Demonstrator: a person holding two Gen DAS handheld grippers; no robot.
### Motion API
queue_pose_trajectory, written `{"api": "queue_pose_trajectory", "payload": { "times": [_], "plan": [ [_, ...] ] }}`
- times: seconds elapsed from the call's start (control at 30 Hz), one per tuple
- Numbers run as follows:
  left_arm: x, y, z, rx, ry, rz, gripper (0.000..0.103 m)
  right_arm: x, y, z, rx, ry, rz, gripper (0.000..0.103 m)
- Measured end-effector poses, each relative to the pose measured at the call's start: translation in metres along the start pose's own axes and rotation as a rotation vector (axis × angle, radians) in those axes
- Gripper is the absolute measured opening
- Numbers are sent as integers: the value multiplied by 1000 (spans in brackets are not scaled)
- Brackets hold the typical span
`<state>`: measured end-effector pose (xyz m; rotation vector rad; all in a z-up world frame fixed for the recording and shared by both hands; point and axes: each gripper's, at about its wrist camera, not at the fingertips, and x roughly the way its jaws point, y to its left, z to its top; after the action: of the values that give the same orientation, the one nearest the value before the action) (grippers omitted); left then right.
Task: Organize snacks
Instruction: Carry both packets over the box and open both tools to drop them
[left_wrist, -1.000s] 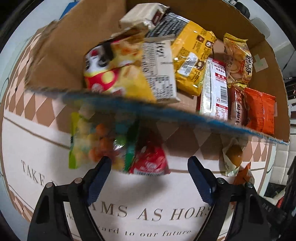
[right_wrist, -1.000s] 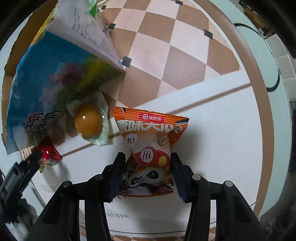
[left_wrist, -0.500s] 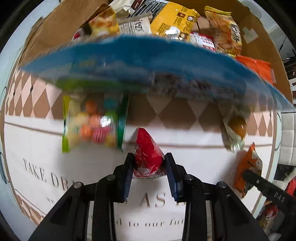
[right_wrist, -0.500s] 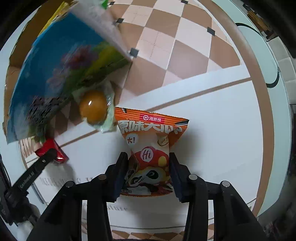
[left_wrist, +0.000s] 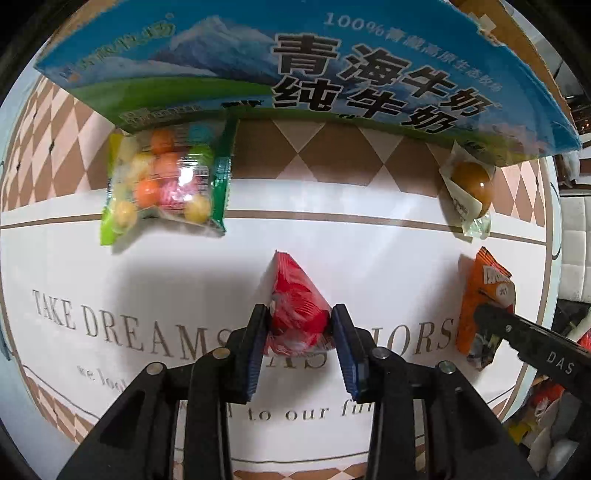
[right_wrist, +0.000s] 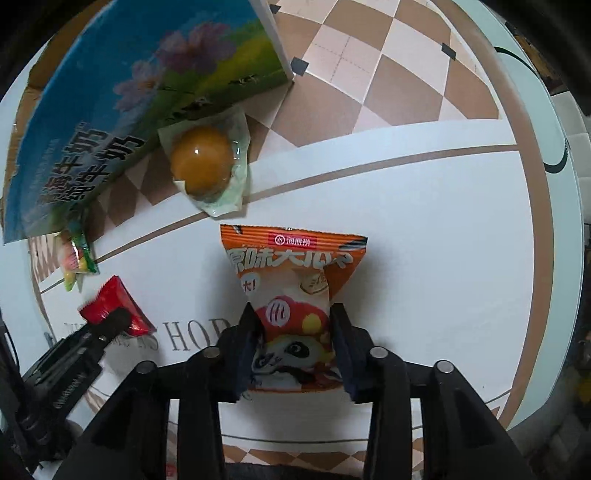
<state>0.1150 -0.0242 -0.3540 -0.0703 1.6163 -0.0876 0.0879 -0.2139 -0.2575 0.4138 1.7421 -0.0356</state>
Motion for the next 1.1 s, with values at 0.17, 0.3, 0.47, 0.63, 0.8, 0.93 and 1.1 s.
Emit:
{"api": "queue_pose_trajectory", "payload": {
  "times": [0.17, 0.3, 0.47, 0.63, 0.8, 0.93, 1.1],
  "plan": [
    [2, -6, 2, 18, 3, 12, 33, 7, 7, 2, -1, -4, -25, 44],
    [-4, -2, 7, 7, 1, -10, 32, 5, 15, -3, -31, -29, -31, 39],
    [-38, 11, 12, 6, -26, -41, 32, -13, 18, -14, -48, -49, 26, 37],
    [-87, 6, 14, 16, -79, -115, 32, -66, 34, -21, -94, -112, 127, 37],
    [-155, -3, 40, 34, -187, -195, 32, -134, 55, -4, -141, -207, 205, 37],
    [-193, -8, 82, 58, -251, -212, 32, -193, 63, 40, -186, -292, 208, 37],
    [-207, -7, 148, 91, -290, -156, 32, -229, 77, 101, -222, -377, 127, 37]
  ]
}}
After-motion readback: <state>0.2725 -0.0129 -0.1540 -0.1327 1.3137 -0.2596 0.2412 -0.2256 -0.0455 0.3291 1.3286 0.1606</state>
